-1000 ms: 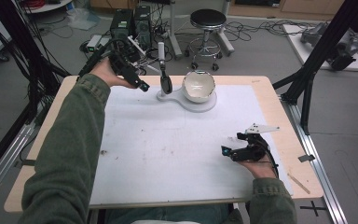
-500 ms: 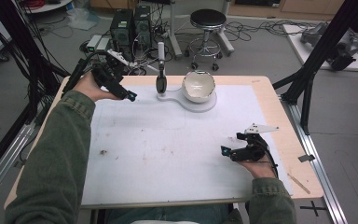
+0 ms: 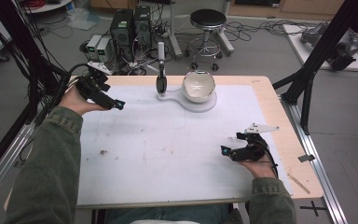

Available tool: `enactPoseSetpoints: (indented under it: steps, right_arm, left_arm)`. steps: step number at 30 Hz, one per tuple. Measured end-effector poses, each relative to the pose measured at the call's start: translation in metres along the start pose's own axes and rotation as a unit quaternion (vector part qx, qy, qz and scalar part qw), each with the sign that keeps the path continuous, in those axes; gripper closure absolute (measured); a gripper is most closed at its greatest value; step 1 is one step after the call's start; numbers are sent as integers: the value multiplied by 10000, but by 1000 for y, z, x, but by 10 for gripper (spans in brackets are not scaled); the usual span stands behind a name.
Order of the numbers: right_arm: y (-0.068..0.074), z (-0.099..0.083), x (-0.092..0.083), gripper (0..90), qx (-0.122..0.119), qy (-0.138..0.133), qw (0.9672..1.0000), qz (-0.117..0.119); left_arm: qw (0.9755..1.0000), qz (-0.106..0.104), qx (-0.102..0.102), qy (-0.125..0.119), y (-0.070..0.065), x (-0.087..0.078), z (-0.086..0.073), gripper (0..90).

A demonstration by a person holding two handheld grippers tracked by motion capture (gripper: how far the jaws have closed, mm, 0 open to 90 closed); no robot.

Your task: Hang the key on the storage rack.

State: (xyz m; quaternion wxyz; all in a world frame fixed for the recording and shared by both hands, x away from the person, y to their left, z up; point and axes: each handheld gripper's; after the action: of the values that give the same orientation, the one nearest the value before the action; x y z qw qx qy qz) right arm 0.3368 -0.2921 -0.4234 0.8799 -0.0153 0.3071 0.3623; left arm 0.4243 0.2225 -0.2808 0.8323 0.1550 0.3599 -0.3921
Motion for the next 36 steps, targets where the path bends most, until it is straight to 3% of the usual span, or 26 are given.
enactPoseSetpoints:
  steps: [8, 12, 15, 19, 21, 24, 28, 36]
  right_arm:
    - [0, 0, 0, 5, -12, 2, 10000, -26]
    - [0, 0, 0, 5, 0, -2, 10000, -20]
    - [0, 0, -1, 5, -8, -17, 10000, -16]
    - [1, 0, -1, 5, 1, -19, 10000, -24]
    - [1, 0, -1, 5, 3, -20, 10000, -23]
    - [1, 0, -1, 5, 2, -23, 10000, -28]
    - [1, 0, -1, 5, -4, -9, 10000, -23]
    - [1, 0, 0, 5, 1, 8, 10000, -38]
  left_arm:
    - [9997, 75, -225, -52, 3, -3, -30, 21]
    - [9992, 103, -324, -192, 1, -7, -44, 21]
    - [9987, 241, -406, -184, 0, -9, -55, 21]
    - [9973, 369, -529, -341, 1, -12, -70, 21]
    - [9966, 327, -598, -469, 0, -12, -79, 20]
    - [9964, 432, -624, -385, -1, -10, -90, 21]
    - [9944, 521, -785, -481, 0, -10, -105, 21]
    - [9908, 764, -905, -650, -5, -16, -127, 21]
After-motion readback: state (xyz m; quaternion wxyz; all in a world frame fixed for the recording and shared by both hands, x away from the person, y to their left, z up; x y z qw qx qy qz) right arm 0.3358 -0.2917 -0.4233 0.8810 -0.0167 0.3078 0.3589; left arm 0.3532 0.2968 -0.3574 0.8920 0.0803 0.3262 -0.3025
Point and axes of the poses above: each handheld gripper's, and its own axes: x roughly forward along the jaws, z roughly out of its top, y roughly to its left, and after that the axes turned 1 degree about x, right-handed
